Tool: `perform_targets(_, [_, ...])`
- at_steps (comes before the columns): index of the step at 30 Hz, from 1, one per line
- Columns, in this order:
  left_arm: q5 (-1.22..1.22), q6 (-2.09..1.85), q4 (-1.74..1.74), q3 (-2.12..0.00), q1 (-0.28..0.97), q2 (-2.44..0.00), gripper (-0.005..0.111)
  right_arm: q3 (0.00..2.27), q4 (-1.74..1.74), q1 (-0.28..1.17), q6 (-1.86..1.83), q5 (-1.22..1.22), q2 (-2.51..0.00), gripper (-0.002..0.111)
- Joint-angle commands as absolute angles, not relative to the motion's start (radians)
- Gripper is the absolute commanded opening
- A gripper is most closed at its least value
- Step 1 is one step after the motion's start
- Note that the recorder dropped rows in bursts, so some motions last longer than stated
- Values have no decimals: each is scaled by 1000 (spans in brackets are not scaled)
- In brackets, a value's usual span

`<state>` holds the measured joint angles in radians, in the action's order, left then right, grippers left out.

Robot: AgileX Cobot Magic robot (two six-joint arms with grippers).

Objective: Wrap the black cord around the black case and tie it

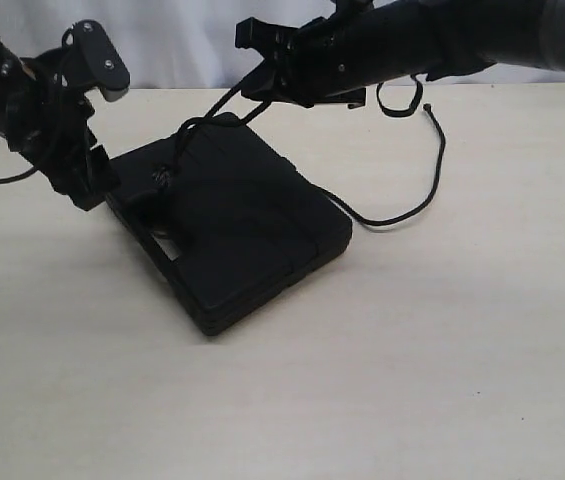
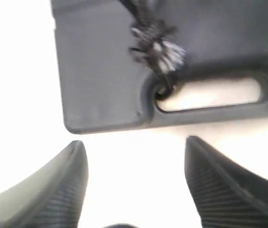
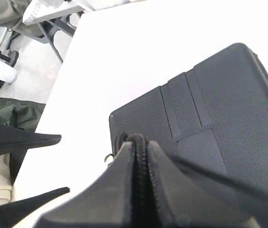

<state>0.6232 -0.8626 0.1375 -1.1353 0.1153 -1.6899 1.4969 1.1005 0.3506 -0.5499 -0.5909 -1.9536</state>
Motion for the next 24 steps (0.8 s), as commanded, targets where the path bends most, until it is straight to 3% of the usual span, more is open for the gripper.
perform_targets(1, [616, -975, 270, -1141, 118, -1672, 54, 1499, 1096, 351, -533, -588, -1941, 5])
perform_targets(5, [595, -1197, 484, -1141, 118, -1679, 44, 1499, 1096, 351, -533, -601, -1941, 5])
perform_targets(24, [543, -2144, 1310, -1141, 118, -1772, 45, 1499, 1095, 351, -537, -603, -1941, 5])
